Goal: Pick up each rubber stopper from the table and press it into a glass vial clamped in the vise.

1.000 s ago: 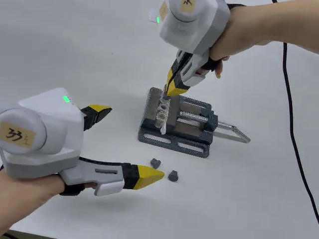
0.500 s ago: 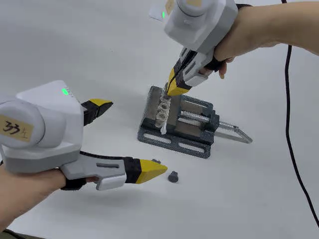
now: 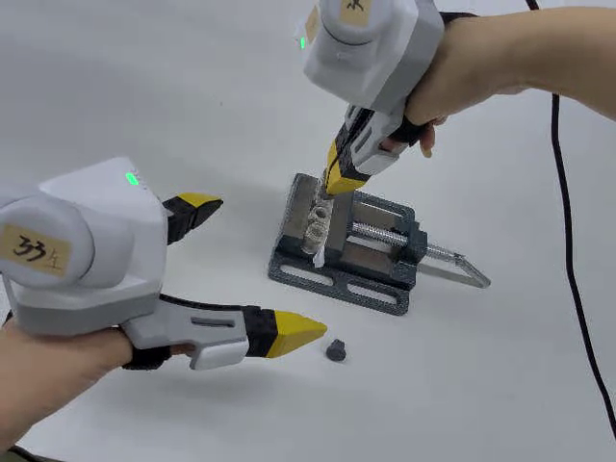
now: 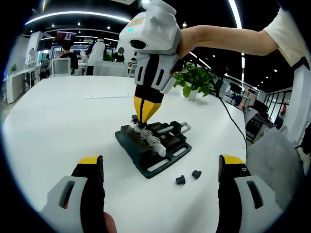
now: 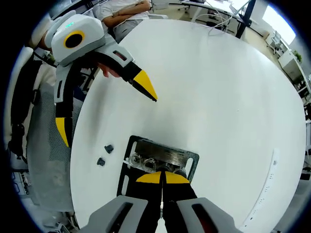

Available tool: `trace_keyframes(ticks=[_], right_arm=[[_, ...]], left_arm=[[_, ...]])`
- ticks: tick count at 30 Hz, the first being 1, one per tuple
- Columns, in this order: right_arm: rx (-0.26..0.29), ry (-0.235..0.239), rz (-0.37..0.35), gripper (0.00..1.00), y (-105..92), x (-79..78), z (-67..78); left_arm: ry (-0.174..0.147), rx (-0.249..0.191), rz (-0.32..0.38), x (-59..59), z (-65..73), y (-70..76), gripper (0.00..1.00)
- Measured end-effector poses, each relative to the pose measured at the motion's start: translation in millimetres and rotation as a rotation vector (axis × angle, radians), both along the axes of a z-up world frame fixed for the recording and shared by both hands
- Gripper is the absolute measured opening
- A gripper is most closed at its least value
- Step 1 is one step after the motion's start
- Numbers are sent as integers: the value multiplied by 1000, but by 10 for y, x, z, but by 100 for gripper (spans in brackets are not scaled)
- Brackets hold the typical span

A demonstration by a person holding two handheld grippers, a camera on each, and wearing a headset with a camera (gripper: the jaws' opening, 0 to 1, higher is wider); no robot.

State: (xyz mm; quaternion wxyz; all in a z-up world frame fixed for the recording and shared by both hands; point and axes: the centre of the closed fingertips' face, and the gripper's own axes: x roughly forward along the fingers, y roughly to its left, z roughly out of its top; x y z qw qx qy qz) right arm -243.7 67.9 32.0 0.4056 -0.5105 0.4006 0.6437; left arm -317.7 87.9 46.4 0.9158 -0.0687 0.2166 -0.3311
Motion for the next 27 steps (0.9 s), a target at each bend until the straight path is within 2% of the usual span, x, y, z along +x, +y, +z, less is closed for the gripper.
trace_keyframes(ticks=[5, 12, 13, 15, 17, 18, 19, 20, 21, 22, 23, 25, 27], right_arm=[[-10, 7, 3, 0, 31, 19, -31], [-54, -25, 39, 0, 37, -19, -21], [-58, -23, 25, 0, 41, -14, -21], [-59, -20, -1, 0, 47, 11, -33], [-53, -45, 39, 0, 52, 23, -36], [-55, -41, 10, 0, 47, -14, -35], [-52, -41, 15, 0, 47, -12, -33], [-44, -34, -19, 0, 39, -9, -29], [-28, -40, -3, 0, 39, -8, -26], [-12, -44, -31, 0, 38, 5, -31], [29, -50, -24, 0, 44, 11, -30], [90, -64, -59, 0, 45, 9, -24], [123, -75, -90, 0, 24, -15, -9]], left_arm=[[-3, -4, -4, 29, 19, -33, 98], [-5, -11, 2, 50, 38, -35, 98], [-7, -11, 5, 54, 42, -28, 98], [-7, -10, 6, 60, 40, -15, 98], [-10, -8, 5, 62, 52, -12, 98], [-12, -7, 6, 63, 69, -15, 98], [-14, -7, 5, 65, 73, -10, 98], [-18, -6, 3, 66, 81, -6, 98], [-19, -2, 3, 69, 81, 0, 98], [-22, -1, 5, 70, 89, 6, 97], [-23, -2, 8, 63, 98, 18, 97], [-31, -5, 11, 56, 133, 30, 97], [-37, -2, 13, 55, 149, 33, 97]])
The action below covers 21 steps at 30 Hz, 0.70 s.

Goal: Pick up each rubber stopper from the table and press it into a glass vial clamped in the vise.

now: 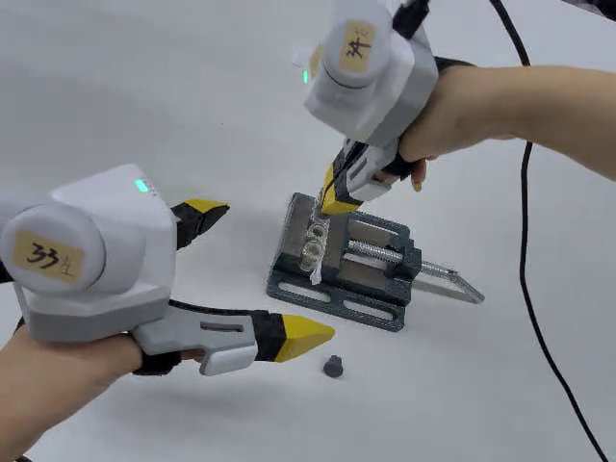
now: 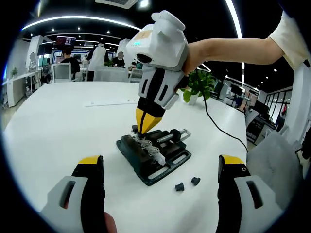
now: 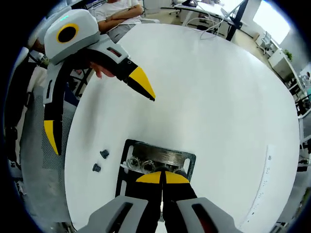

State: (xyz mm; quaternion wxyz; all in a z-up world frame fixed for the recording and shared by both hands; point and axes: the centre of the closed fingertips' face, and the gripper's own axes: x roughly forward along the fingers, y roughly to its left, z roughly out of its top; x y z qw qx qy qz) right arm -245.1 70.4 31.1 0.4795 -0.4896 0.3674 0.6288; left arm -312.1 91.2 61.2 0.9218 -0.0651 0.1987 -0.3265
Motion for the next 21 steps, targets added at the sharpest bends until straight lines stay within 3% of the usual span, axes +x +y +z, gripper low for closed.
trace_keyframes(ticks=[2, 3, 6, 16, 21], right_arm=[[4, -36, -3, 0, -4, 8, -10], [-7, -78, 33, 0, 0, 10, -8], [-14, -86, 11, 0, 13, 13, -23], [-8, -49, -36, 0, 6, 67, -11], [22, -59, -46, 0, 2, 25, -2]], left_arm=[[-2, 2, -3, -4, 24, -12, 97], [-7, 4, -5, -5, 47, -21, 97], [-15, 6, -8, 4, 80, -15, 98], [-33, 12, 9, -19, 202, 45, 97], [-33, 19, 4, -58, 214, 26, 98]])
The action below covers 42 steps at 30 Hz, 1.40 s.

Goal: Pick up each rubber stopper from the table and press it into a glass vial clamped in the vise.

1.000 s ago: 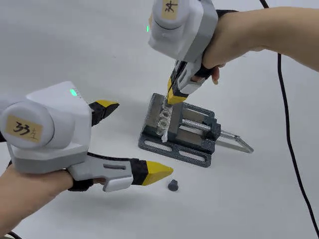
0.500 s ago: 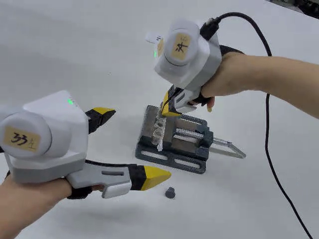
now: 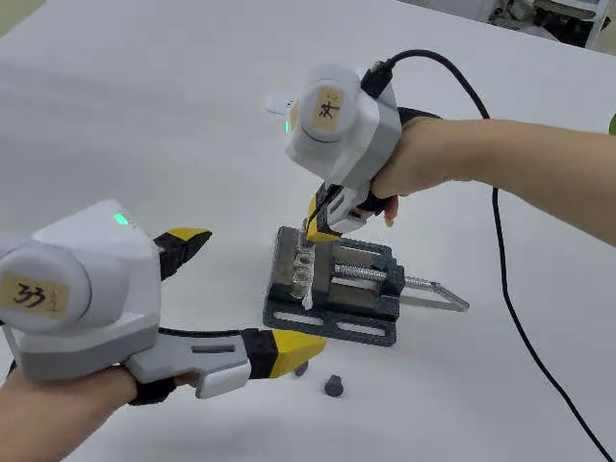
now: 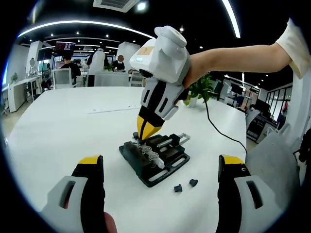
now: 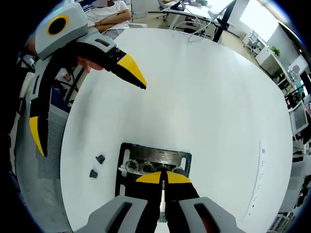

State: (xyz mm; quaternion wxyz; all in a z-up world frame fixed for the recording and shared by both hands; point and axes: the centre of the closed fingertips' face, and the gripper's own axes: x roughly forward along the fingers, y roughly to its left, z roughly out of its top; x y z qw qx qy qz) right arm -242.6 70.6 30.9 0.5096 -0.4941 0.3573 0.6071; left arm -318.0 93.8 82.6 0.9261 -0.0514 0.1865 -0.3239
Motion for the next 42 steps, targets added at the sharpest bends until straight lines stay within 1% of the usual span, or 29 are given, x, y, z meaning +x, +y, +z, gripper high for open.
trace_keyframes(ticks=[3, 7, 9, 14, 22, 29, 31, 37, 39, 41, 42], right_arm=[[18, -4, -7, 0, 15, 26, -1], [32, -2, -23, 0, 15, 40, -5], [34, -4, -17, 0, 17, 25, -4], [30, -7, -10, 0, 13, 45, -7], [32, -7, -18, 0, 17, 54, -18], [51, -5, -26, 0, 21, 64, -22], [57, -11, -13, 0, 27, 70, -25], [62, -19, -17, 0, 18, 61, -16], [64, -24, -4, 0, 20, 60, -16], [71, -21, 1, 0, 15, 53, -20], [79, -24, -9, 0, -1, 47, -20]], left_arm=[[1, 3, -7, -17, 5, -34, 98], [0, 1, -9, -14, 12, -44, 98], [-1, 0, -10, -12, 14, -51, 98], [-1, 1, -12, -11, 11, -41, 97], [2, 5, -14, -19, 1, -29, 97], [1, 7, -19, -13, 11, -44, 97], [-1, 6, -21, -10, 17, -49, 97], [0, 9, -26, -19, 15, -51, 97], [-1, 12, -26, -24, 15, -50, 97], [-2, 9, -25, -30, 23, -48, 97], [-2, 12, -24, -33, 23, -44, 97]])
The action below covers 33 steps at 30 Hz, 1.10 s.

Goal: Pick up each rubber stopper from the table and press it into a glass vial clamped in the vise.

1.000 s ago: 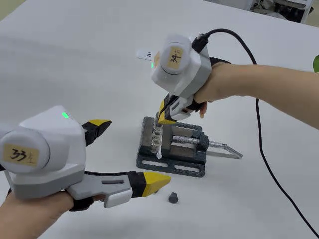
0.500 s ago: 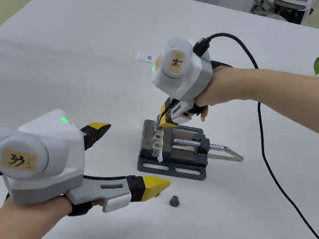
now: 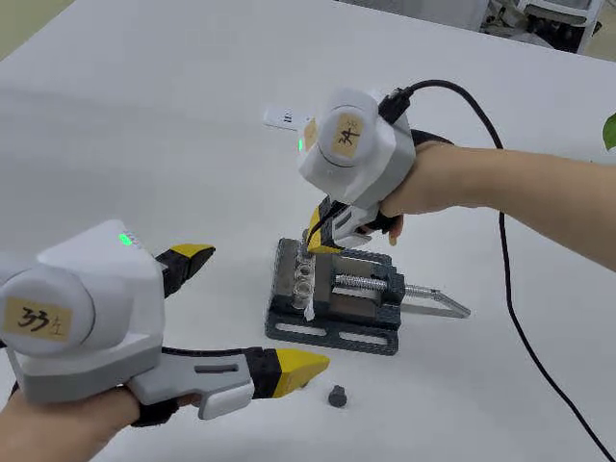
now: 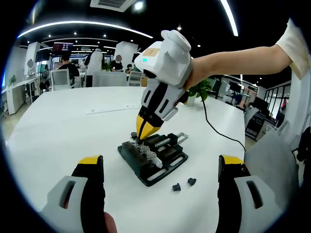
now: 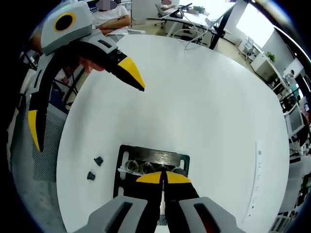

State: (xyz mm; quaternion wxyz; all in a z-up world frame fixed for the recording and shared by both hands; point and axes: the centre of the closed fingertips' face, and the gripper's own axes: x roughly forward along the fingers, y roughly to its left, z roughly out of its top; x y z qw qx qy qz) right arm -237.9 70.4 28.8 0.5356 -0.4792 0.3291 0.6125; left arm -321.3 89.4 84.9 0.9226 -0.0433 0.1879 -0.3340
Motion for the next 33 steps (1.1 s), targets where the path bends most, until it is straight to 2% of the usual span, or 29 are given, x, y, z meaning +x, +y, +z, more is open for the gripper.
trace_keyframes(ticks=[4, 11, 15, 20, 25, 27, 33], right_arm=[[27, -1, -19, 1, -23, -12, 30], [99, 17, -84, 20, -105, -68, 74], [146, 46, -132, 29, -153, -132, 108], [193, 71, -162, 38, -215, -291, 142], [212, 89, -176, 45, -287, -450, 137], [216, 92, -176, 52, -303, -495, 129], [226, 103, -197, 59, -362, -653, 120]], left_arm=[[-2, -1, 3, -8, 4, 12, 97], [-7, 1, 4, -11, 19, 16, 98], [-7, 4, 2, -18, 18, 13, 98], [-10, 7, -4, -37, 28, 10, 98], [-15, 15, -17, -59, 40, 6, 98], [-19, 17, -19, -64, 51, 14, 98], [-27, 31, -33, -103, 81, 38, 98]])
